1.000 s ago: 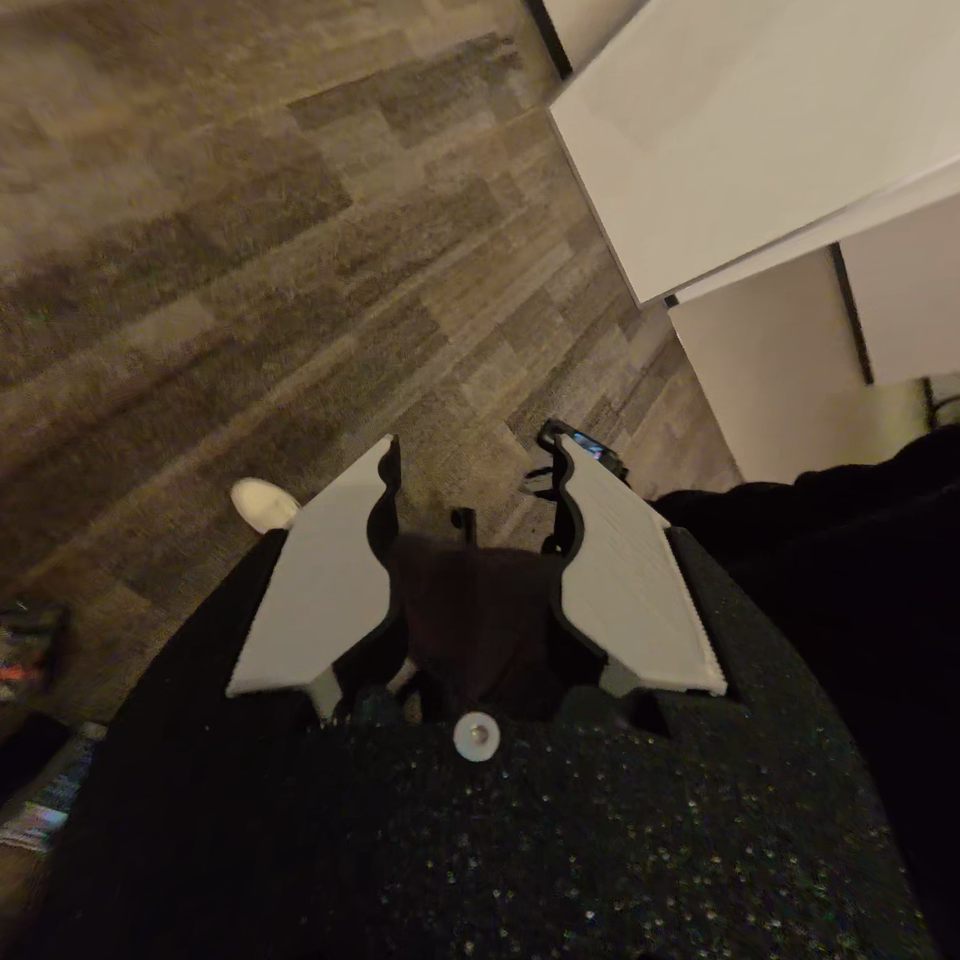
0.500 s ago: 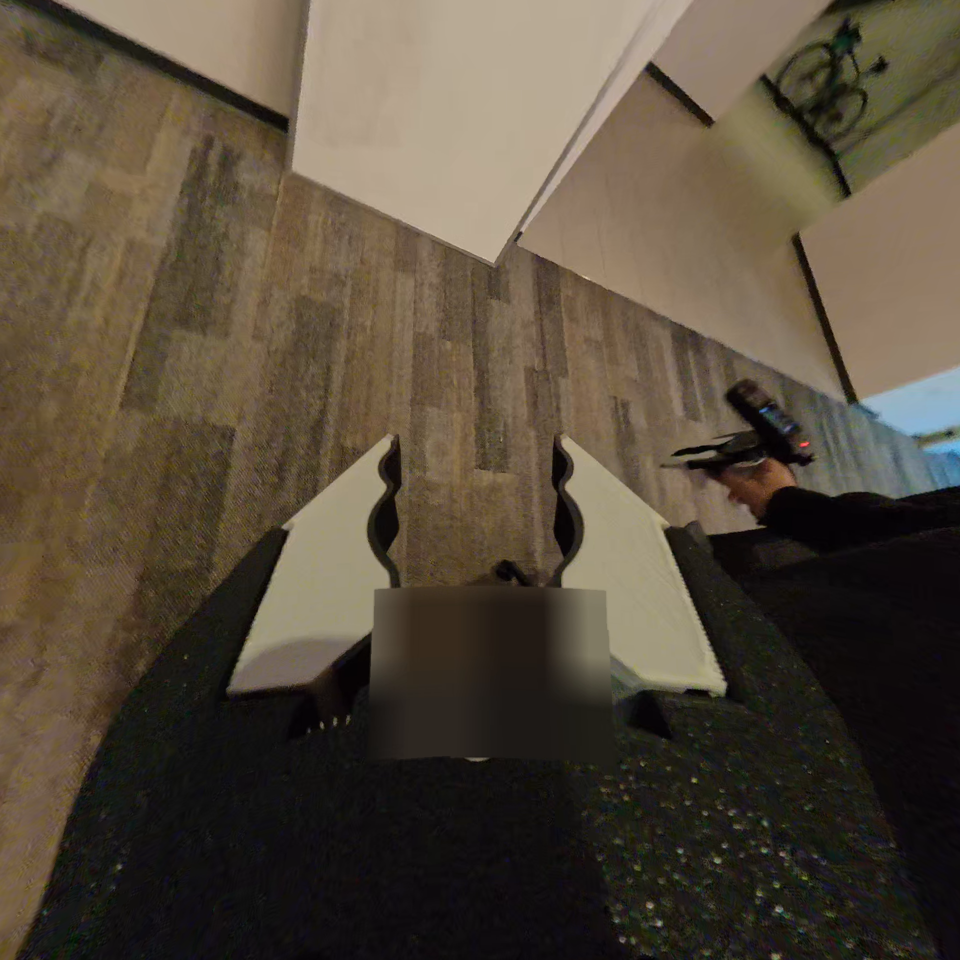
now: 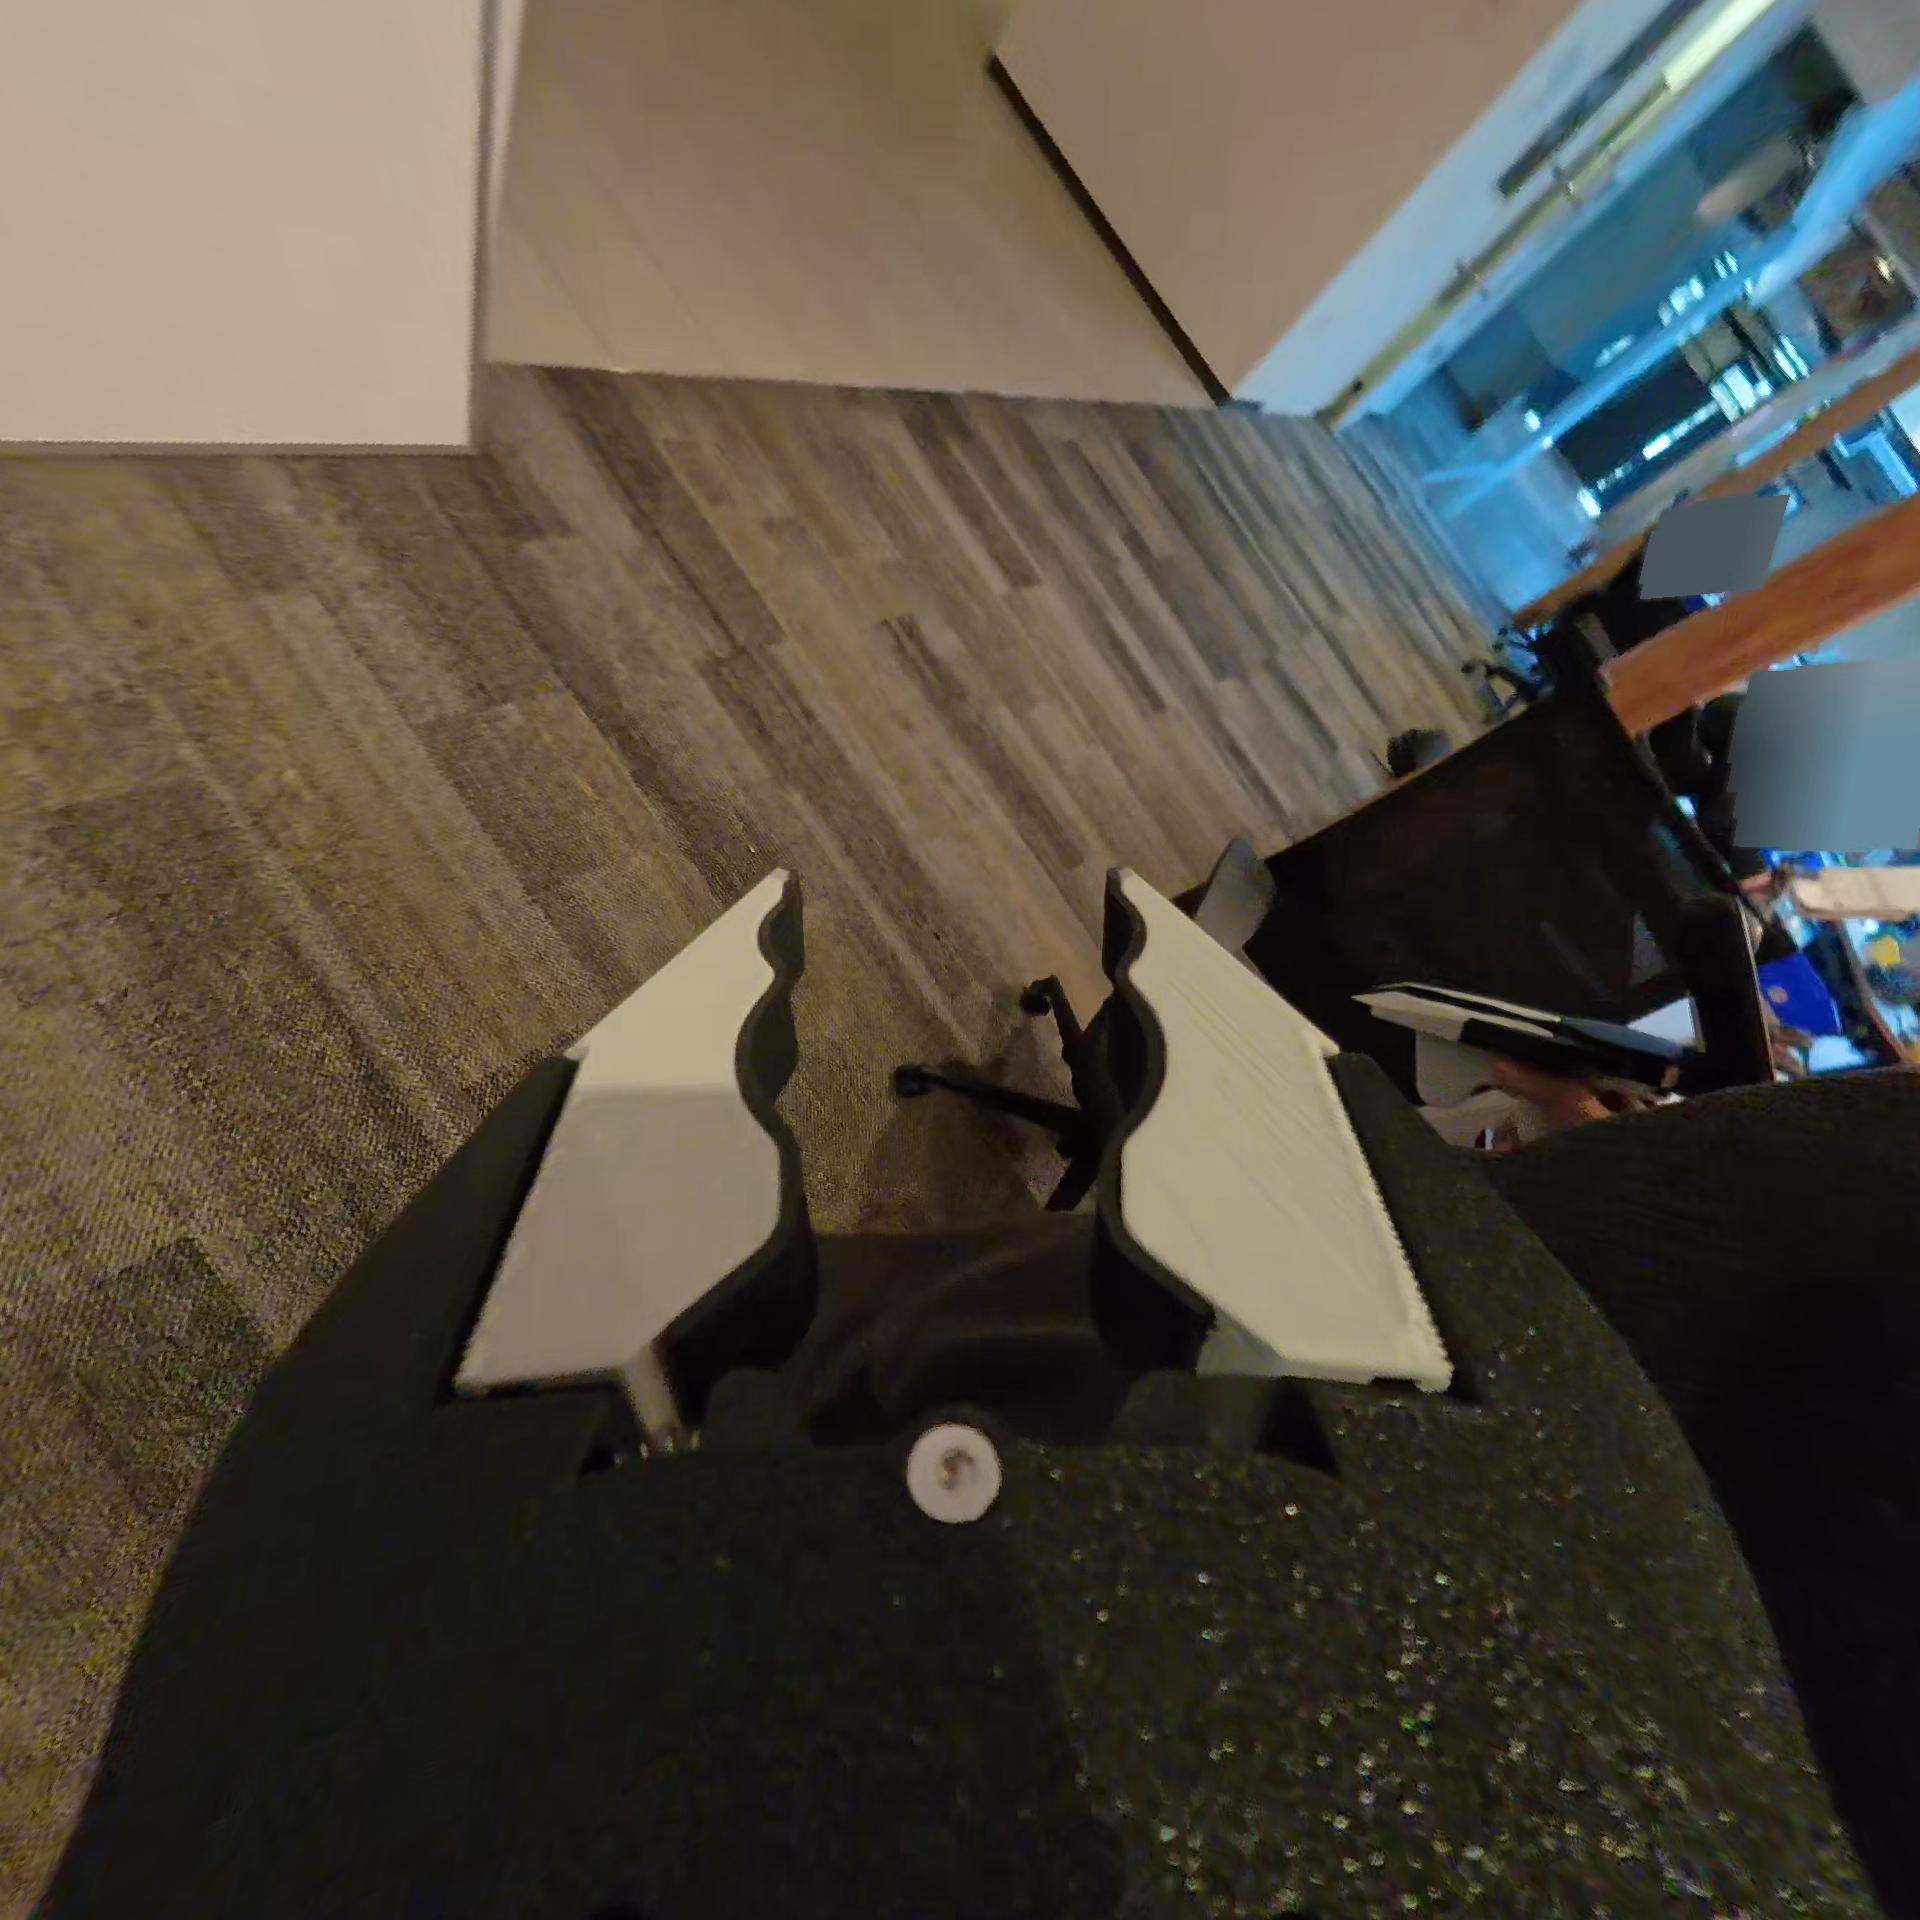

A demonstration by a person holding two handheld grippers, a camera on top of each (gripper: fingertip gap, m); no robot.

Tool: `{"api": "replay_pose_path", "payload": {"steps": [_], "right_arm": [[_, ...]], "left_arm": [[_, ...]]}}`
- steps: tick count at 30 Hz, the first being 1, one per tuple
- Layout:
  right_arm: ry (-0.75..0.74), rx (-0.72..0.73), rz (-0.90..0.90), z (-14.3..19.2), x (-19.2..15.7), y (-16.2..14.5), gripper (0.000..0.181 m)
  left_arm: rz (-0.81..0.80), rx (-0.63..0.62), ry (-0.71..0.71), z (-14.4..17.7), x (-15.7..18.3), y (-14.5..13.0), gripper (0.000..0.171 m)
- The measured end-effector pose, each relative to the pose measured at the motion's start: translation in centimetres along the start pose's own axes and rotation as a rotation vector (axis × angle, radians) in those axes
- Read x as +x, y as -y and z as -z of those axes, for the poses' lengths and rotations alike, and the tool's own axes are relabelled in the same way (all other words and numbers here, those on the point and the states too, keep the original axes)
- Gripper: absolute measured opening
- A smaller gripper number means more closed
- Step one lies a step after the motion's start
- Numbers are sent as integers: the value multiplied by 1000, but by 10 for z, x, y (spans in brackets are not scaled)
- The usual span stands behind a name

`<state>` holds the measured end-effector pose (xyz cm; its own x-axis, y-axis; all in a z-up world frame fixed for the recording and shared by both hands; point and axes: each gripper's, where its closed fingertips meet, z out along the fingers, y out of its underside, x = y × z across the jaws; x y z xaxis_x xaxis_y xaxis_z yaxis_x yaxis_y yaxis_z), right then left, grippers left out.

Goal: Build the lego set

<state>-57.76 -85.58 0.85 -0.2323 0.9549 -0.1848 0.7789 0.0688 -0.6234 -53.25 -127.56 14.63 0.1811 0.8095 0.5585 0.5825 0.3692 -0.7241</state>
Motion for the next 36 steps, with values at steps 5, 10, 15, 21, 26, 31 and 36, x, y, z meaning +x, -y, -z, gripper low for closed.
{"api": "replay_pose_path", "payload": {"steps": [5, 10, 15, 21, 26, 31, 36], "right_arm": [[8, -52, -181, -21, 18, -3, 51], [47, -118, -46, -76, 29, 33, 51], [40, -123, -49, -105, 18, 53, 50], [-67, -142, 18, -145, 31, 40, 36], [-278, 6, 58, -215, 108, 56, 37], [-229, -93, -312, -379, 224, 1, 37], [-317, -257, -459, -548, 374, -64, 28]], "left_arm": [[54, -30, -73, -56, 3, 33, 58], [-21, -89, -47, -109, -8, 47, 58], [-73, -176, -117, -155, -10, 54, 58], [-129, -352, -307, -231, -35, 36, 56], [-235, -437, -249, -304, -48, 38, 36], [-332, -642, -96, -444, -91, -61, 31], [-380, -951, -2, -634, -105, -225, 33]]}}
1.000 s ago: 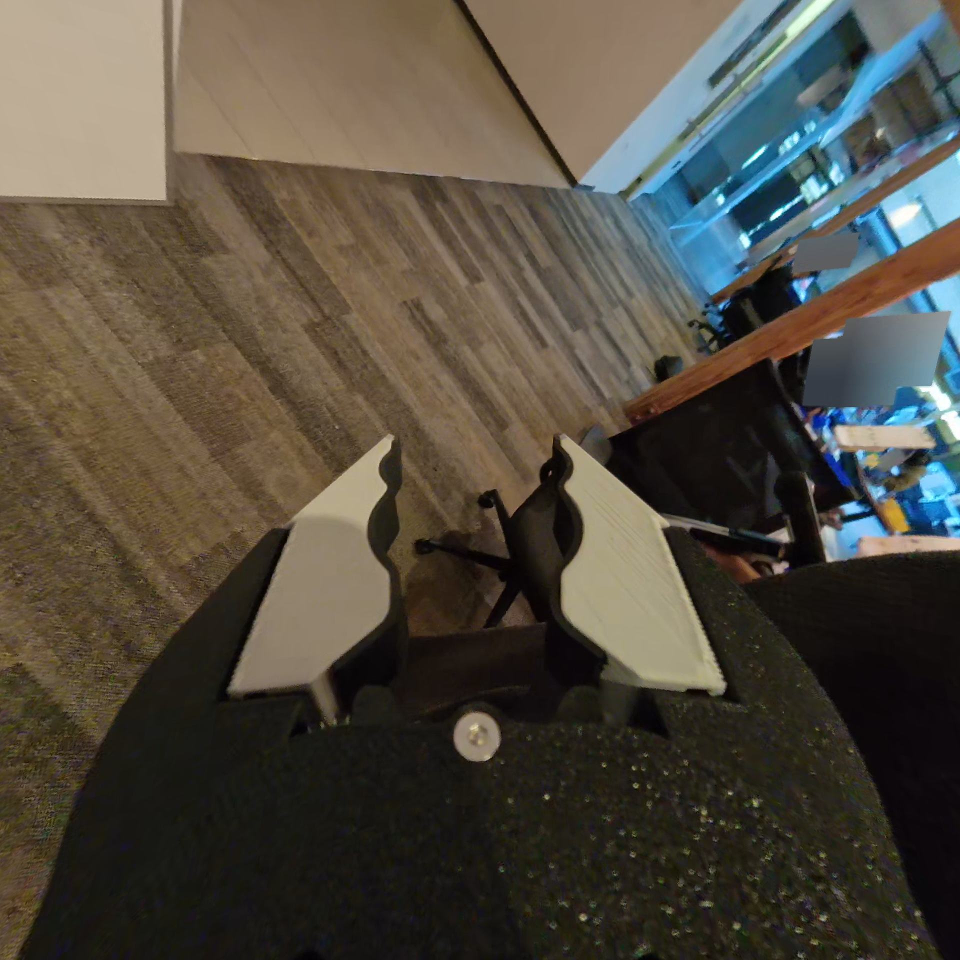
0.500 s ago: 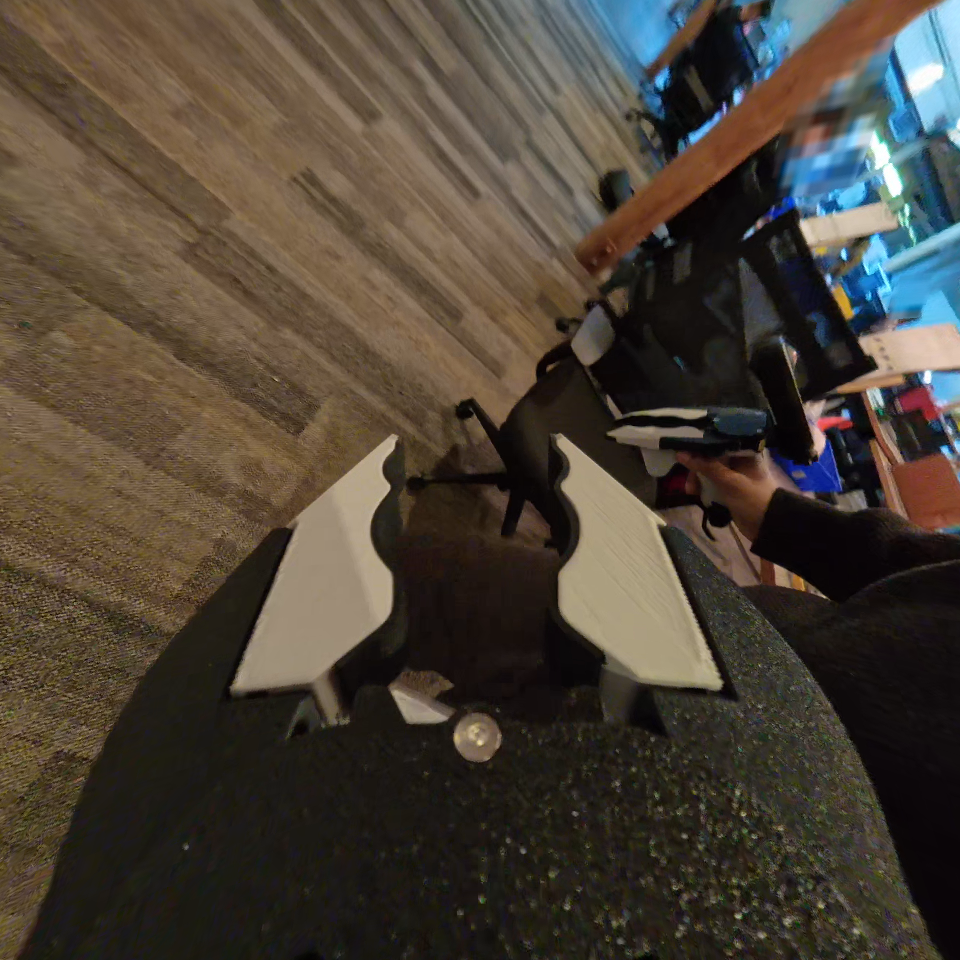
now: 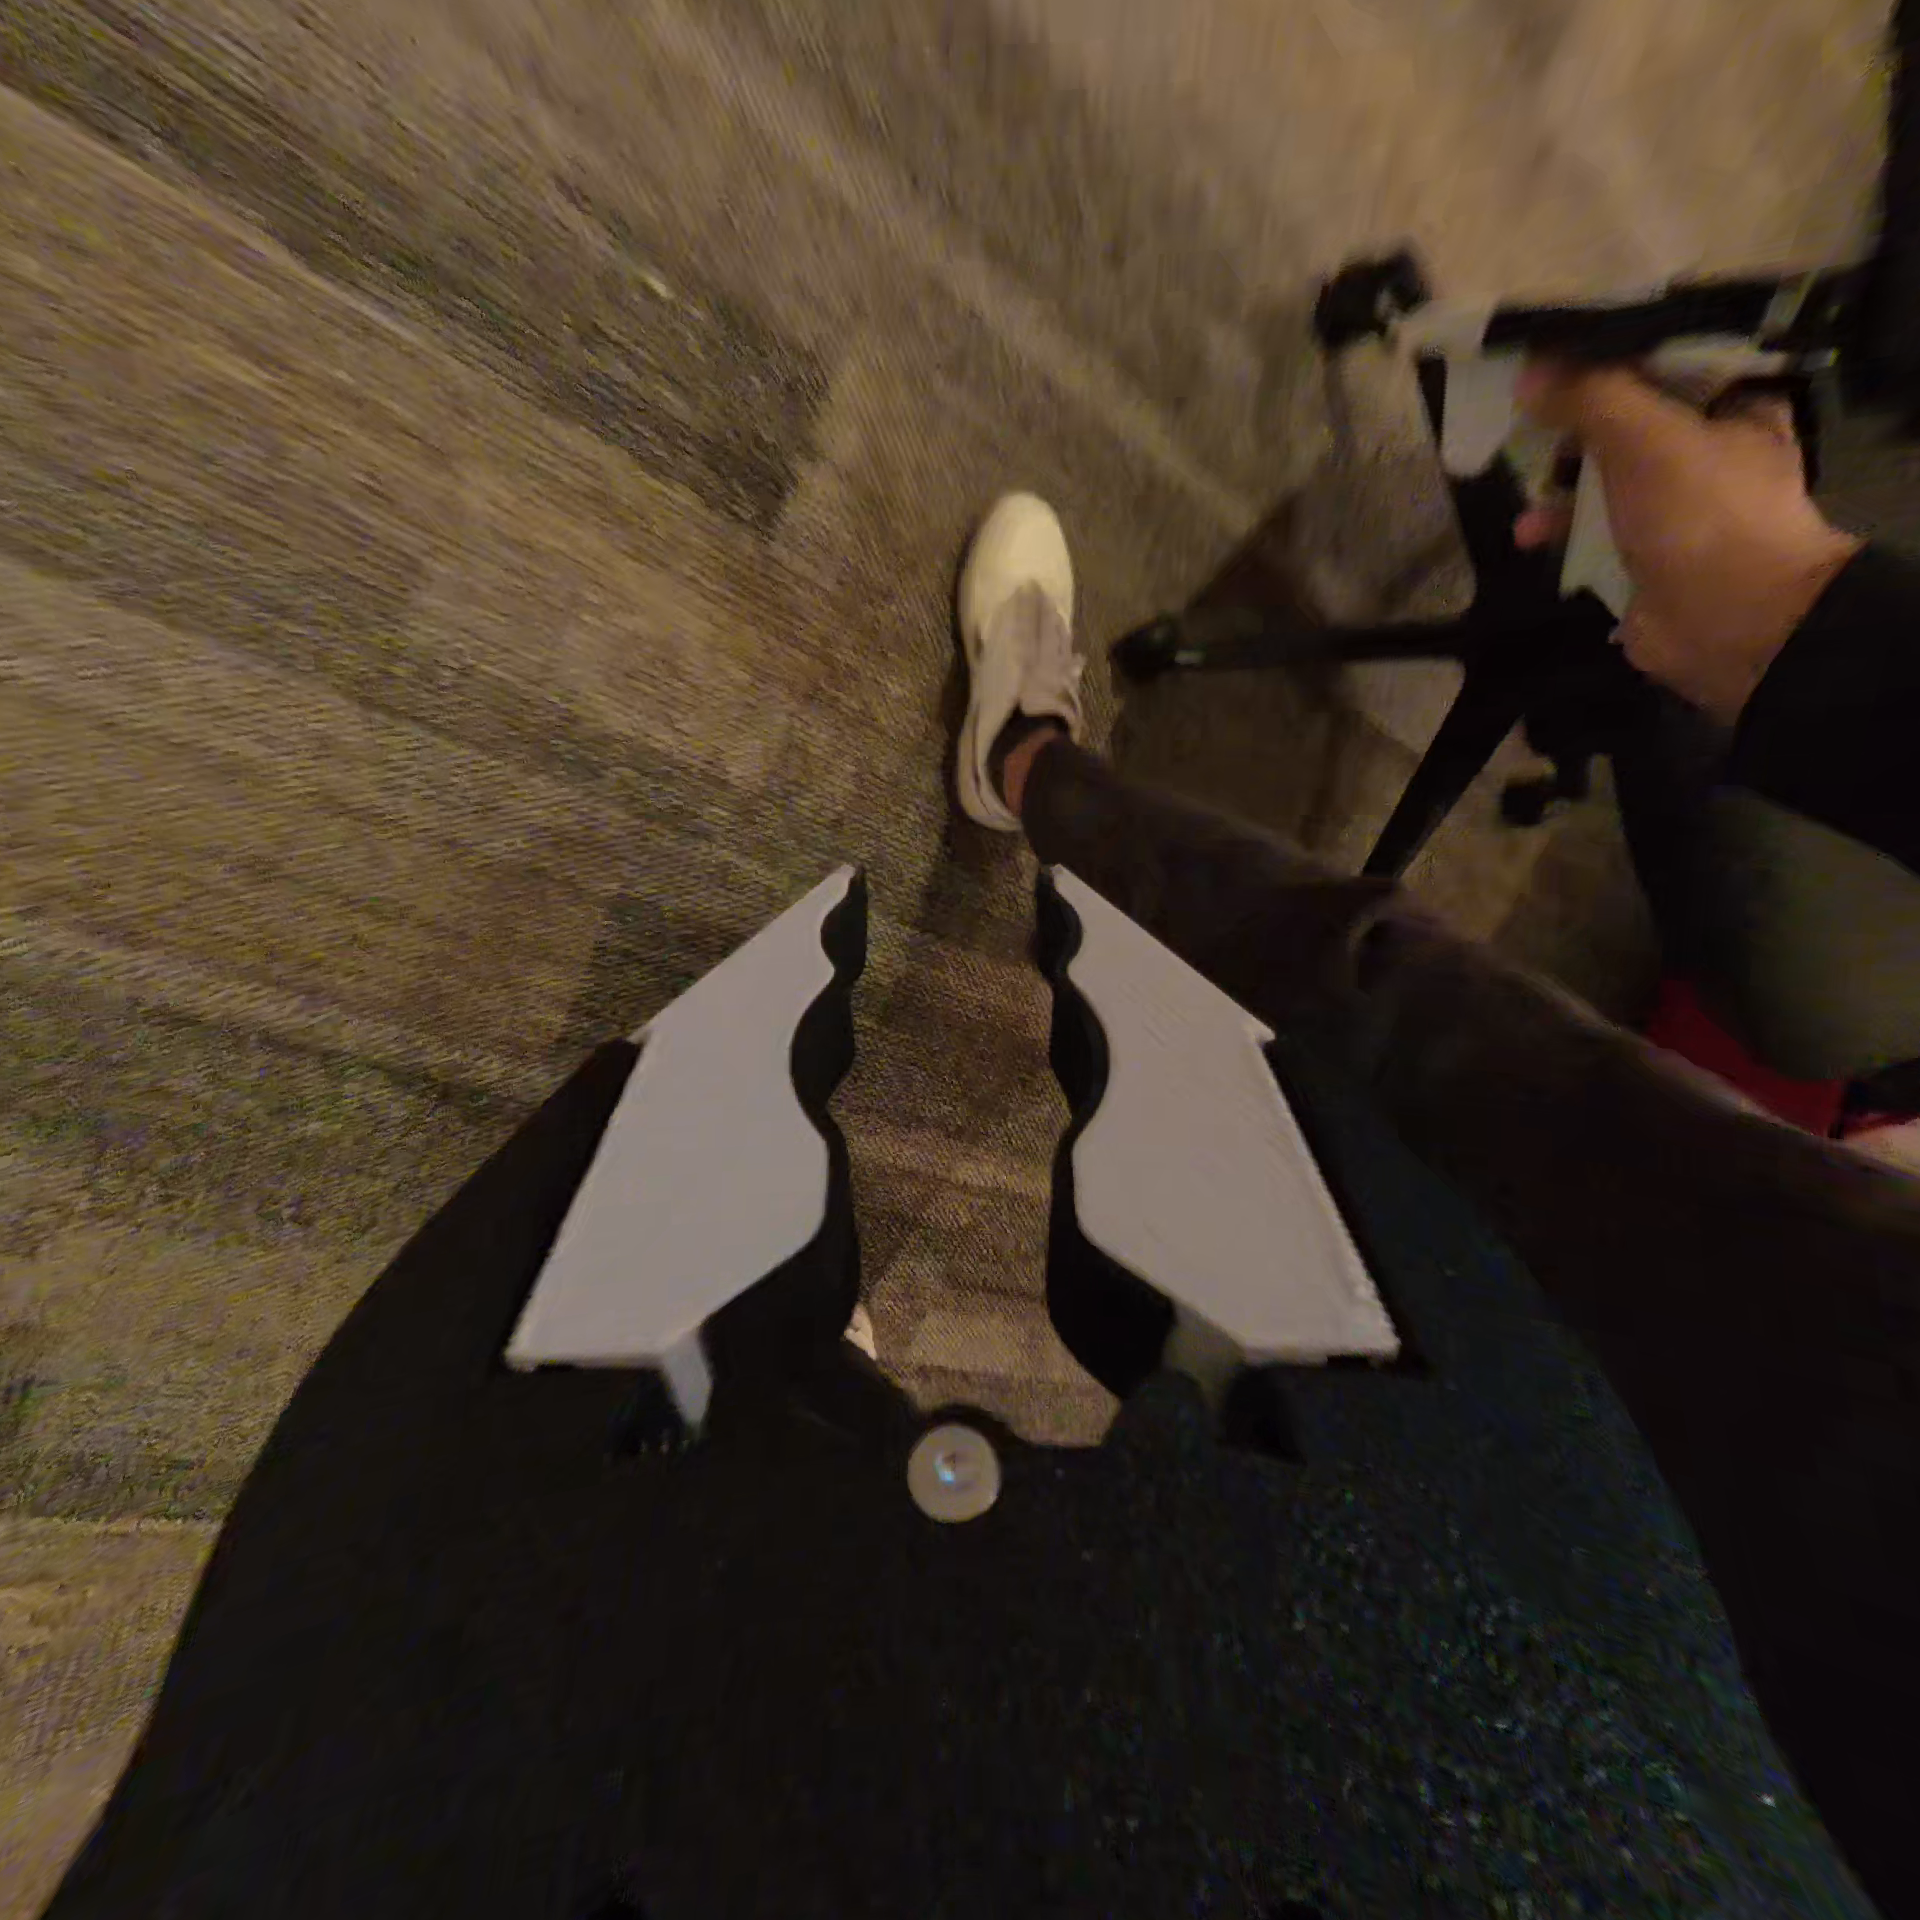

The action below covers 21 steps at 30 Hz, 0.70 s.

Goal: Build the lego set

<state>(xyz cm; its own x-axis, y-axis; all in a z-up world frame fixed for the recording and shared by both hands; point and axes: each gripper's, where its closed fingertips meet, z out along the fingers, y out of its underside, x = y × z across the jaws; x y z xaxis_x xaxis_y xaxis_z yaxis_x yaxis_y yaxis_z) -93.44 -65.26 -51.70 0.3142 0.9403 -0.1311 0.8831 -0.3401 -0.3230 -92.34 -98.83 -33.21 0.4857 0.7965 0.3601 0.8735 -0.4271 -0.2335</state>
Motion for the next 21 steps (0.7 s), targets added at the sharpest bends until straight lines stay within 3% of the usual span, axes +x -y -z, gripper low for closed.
{"api": "replay_pose_path", "payload": {"steps": [3, 6, 9, 11, 13, 16, 21], "right_arm": [[15, -33, -178, -83, 38, 27, 24], [-18, -32, -163, -135, 77, 51, 24], [-88, -60, 1, -186, 126, 64, 24], [-65, -87, 45, -227, 154, 72, 24], [-11, -80, 108, -271, 170, 80, 24], [44, -146, 311, -334, 185, 74, 24], [84, -198, 515, -413, 196, 58, 22]], "left_arm": [[-121, -74, -74, -135, 44, 77, 34], [-202, -149, -95, -256, 71, 152, 34], [72, -304, -232, -361, 93, 202, 34], [149, -299, -288, -416, 95, 233, 34], [80, -326, -268, -465, 83, 243, 34], [-70, -362, -236, -525, 54, 236, 35], [-129, -442, -195, -584, -9, 183, 34]]}}
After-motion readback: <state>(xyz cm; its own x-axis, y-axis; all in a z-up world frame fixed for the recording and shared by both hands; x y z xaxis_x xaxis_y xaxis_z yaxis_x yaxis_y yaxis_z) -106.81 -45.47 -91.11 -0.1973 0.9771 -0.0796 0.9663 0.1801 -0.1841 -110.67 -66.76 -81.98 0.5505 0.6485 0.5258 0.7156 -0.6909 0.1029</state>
